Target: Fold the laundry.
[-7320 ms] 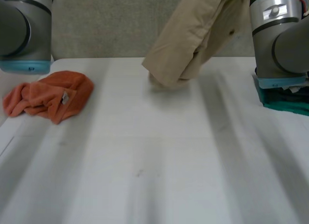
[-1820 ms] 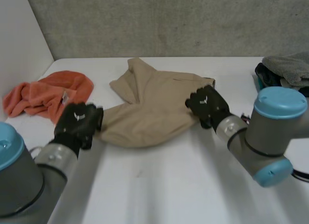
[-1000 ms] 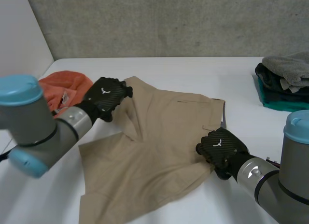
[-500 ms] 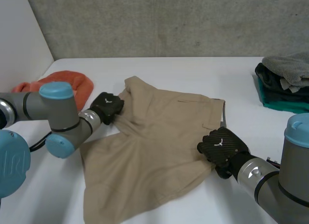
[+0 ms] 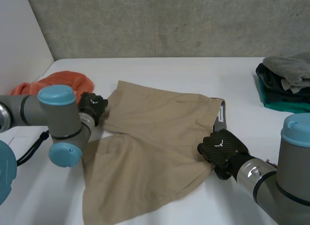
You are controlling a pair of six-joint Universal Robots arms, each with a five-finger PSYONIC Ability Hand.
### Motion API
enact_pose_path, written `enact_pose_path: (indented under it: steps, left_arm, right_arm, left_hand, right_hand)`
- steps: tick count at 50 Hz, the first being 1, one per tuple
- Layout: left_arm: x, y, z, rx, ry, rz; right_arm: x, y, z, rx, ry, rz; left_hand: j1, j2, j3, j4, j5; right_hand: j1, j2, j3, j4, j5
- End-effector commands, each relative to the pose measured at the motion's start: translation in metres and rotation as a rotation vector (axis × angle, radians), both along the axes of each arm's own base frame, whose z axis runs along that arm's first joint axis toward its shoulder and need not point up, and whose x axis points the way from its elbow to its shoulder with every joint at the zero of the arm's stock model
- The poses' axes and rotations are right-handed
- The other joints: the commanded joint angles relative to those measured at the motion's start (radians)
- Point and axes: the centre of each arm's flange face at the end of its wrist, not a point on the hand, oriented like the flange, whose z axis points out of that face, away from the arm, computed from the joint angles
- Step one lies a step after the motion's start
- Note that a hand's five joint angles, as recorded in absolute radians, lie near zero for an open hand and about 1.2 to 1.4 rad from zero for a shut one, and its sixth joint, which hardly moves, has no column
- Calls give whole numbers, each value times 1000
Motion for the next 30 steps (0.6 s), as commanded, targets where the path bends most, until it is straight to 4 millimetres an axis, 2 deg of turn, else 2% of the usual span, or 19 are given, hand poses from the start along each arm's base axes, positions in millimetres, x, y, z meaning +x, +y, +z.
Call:
enact_pose_path:
  steps: [1, 4, 5, 7, 8, 11, 12, 14, 15, 18, 19, 22, 23, 25, 30]
  left_arm:
    - [0, 6, 40, -56, 41, 7]
    - [3, 19, 61, -61, 71, 7]
    - [5, 30, 75, -57, 101, 8]
    - [8, 42, 86, -44, 137, 12]
    - [10, 58, 95, -20, 172, 13]
    - [14, 84, 103, 33, 226, 10]
    - [16, 102, 105, 78, 255, -1]
    - [18, 121, 105, 129, 274, -17]
    - [20, 140, 102, 187, 284, -36]
    - [24, 168, 98, 267, 300, -63]
    - [27, 186, 96, 311, 305, -78]
    - [31, 208, 92, 359, 311, -98]
    - [34, 222, 89, 383, 313, -104]
    - [37, 235, 83, 413, 314, -103]
    - [44, 246, 69, 472, 313, -75]
  right_arm:
    - [1, -3, 3, 22, -51, -31]
    - [2, -3, 5, 28, -69, -39]
    - [3, -4, 7, 35, -90, -50]
    - [5, -6, 8, 48, -120, -63]
    - [6, -7, 11, 64, -156, -80]
    - [8, -11, 13, 92, -214, -107]
    - [10, -16, 15, 107, -250, -129]
    - [11, -21, 14, 122, -278, -149]
    - [13, -26, 12, 139, -301, -166]
    - [15, -32, 7, 167, -321, -189]
    - [16, -36, 5, 179, -331, -199]
    - [17, -41, 0, 195, -337, -221]
    - [17, -43, -3, 198, -336, -236]
    - [15, -45, -5, 192, -331, -260]
    - [14, -51, -3, 147, -345, -285]
  left_hand:
    - [-432, -447, -467, -467, -467]
    - [-443, -459, -479, -479, -479]
    - [-441, -456, -476, -476, -476]
    - [-438, -453, -473, -473, -473]
    - [-432, -447, -467, -467, -467]
    - [-411, -427, -447, -446, -447]
    - [-405, -421, -441, -441, -441]
    - [-394, -409, -429, -429, -429]
    - [-359, -374, -394, -394, -394]
    - [-347, -362, -382, -382, -382]
    - [-344, -359, -379, -379, -379]
    - [-341, -356, -376, -376, -376]
    - [-344, -359, -379, -379, -379]
    - [-344, -359, -379, -379, -379]
    - [-344, -359, -379, -379, -379]
  right_hand:
    - [298, 223, 206, 198, 205]
    - [298, 223, 206, 198, 205]
    - [298, 223, 206, 198, 205]
    - [298, 223, 206, 198, 205]
    - [298, 223, 206, 198, 205]
    - [298, 223, 206, 198, 205]
    - [298, 223, 206, 198, 205]
    - [298, 223, 206, 198, 205]
    - [298, 223, 206, 198, 205]
    - [298, 223, 206, 198, 205]
    - [298, 223, 206, 198, 205]
    - [298, 223, 206, 198, 205]
    - [298, 223, 206, 198, 205]
    - [298, 223, 206, 198, 205]
    - [298, 223, 206, 198, 205]
